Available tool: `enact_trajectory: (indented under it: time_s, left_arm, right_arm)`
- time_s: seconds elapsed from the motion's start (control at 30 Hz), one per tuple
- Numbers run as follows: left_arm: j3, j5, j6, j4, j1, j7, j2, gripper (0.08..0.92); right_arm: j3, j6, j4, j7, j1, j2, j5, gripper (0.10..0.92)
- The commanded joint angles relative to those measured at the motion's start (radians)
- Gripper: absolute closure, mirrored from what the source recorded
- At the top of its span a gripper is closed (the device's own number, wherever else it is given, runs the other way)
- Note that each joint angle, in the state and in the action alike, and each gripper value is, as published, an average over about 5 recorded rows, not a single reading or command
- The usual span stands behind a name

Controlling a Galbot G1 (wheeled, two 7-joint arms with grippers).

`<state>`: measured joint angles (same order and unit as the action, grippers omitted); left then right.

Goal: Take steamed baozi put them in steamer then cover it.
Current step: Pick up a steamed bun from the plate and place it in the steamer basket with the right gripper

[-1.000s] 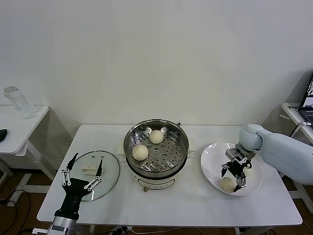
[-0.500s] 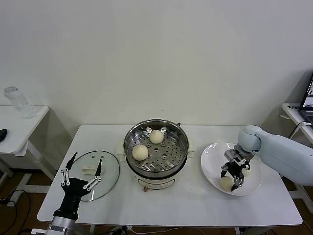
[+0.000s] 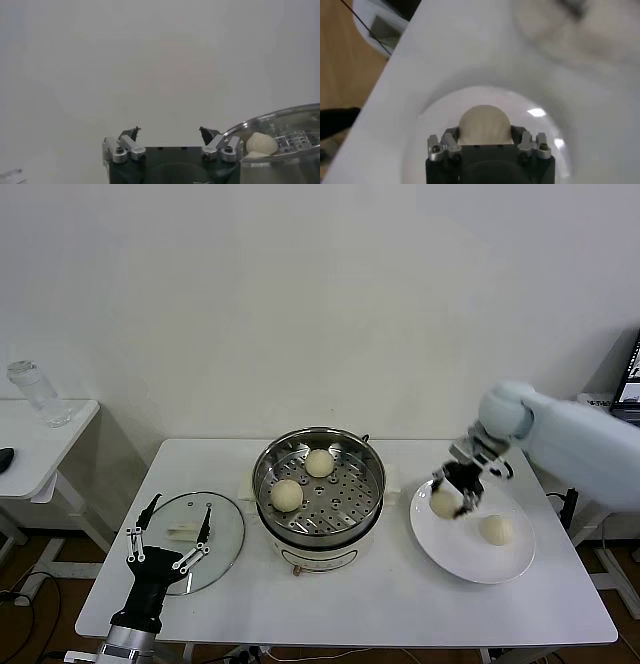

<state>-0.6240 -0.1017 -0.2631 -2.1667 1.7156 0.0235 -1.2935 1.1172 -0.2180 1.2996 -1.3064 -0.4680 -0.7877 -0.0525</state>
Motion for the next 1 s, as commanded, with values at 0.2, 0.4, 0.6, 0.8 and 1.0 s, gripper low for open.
enact_trajectory:
  time_s: [0.2, 0.4, 0.6, 0.8, 1.0]
  left_arm:
    - [0.001, 0.0, -0.008, -0.009, 0.003, 0.0, 0.001, 0.177]
    - [0.0, 0.0, -0.012, -0.011, 0.004, 0.0, 0.002, 0.177]
    - [0.001, 0.0, -0.015, -0.008, 0.005, -0.001, -0.001, 0.177]
    - [-0.006, 0.002, -0.019, -0.007, 0.006, 0.0, -0.002, 0.177]
    - [-0.007, 0.002, -0.019, -0.009, 0.004, -0.002, -0.002, 0.177]
  right_arm:
    - [0.14, -0.226, 0.137, 0.055, -0.315, -0.301, -0.027, 0.33]
    - [0.152, -0.362, 0.19, 0.132, -0.211, -0.349, 0.118, 0.33]
    - [0.171, -0.432, 0.205, 0.171, -0.121, -0.371, 0.212, 0.336]
    - [0.151, -0.499, 0.166, 0.2, -0.049, -0.386, 0.306, 0.33]
    - [0.14, -0.536, 0.152, 0.21, -0.009, -0.391, 0.355, 0.327]
